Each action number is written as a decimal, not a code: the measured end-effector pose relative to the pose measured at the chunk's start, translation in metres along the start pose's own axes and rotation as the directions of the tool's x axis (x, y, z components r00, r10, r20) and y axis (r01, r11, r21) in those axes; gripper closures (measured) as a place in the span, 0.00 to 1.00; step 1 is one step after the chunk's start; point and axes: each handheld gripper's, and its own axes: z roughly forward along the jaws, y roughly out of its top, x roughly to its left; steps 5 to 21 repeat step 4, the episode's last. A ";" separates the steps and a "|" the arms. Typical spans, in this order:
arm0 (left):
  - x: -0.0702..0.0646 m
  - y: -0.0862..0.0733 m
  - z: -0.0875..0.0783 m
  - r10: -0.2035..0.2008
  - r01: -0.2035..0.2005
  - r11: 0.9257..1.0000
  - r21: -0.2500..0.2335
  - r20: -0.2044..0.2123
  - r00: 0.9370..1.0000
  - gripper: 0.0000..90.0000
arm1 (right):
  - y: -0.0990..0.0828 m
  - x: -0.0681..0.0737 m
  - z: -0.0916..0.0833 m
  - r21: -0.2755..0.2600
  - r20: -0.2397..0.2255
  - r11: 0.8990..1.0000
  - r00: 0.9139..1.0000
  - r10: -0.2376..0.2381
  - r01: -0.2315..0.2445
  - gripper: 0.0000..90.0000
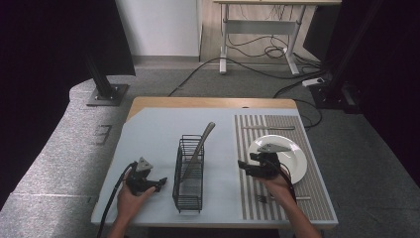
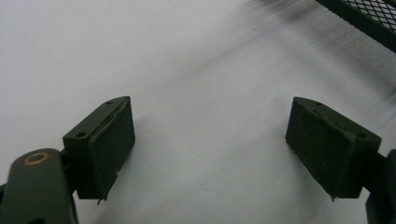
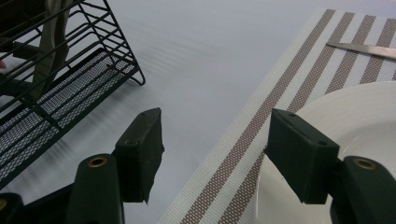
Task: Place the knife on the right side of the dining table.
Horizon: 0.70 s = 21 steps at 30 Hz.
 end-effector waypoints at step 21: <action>0.000 0.000 0.000 0.000 0.000 1.000 0.000 0.000 1.000 0.17 | 0.000 0.001 -0.001 -0.008 0.008 1.000 1.000 -0.005 0.005 0.39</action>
